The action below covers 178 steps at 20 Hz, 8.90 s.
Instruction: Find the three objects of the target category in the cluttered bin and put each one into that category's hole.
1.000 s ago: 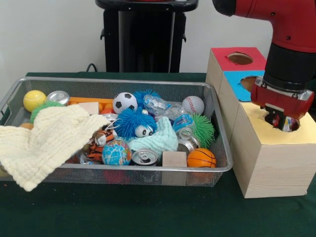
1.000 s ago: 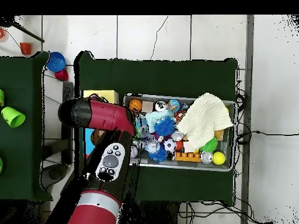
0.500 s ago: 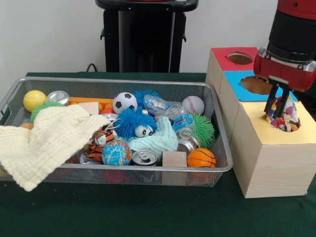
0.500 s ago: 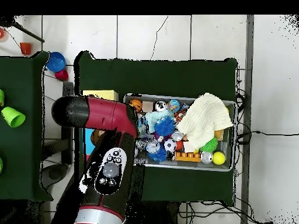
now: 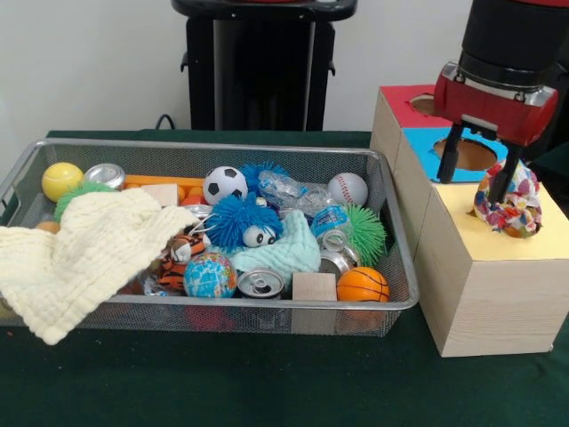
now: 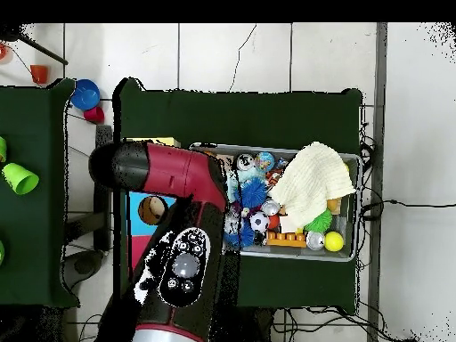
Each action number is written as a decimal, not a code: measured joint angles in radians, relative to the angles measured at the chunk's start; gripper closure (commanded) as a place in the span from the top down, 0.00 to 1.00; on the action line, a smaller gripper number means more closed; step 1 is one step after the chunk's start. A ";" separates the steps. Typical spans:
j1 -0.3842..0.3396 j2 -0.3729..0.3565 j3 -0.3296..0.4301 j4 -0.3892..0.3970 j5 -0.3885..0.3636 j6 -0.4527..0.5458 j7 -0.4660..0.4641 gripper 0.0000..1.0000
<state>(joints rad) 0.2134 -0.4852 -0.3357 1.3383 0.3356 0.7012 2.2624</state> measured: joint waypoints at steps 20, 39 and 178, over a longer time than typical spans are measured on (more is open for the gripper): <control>-0.040 -0.112 0.000 0.074 -0.109 0.000 0.000 1.00; -0.128 -0.061 -0.005 0.162 -0.349 -0.135 0.000 1.00; -0.179 -0.016 -0.028 0.232 -0.059 -0.069 0.000 1.00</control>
<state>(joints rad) 0.0347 -0.5009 -0.3642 1.5706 0.2765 0.6317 2.2627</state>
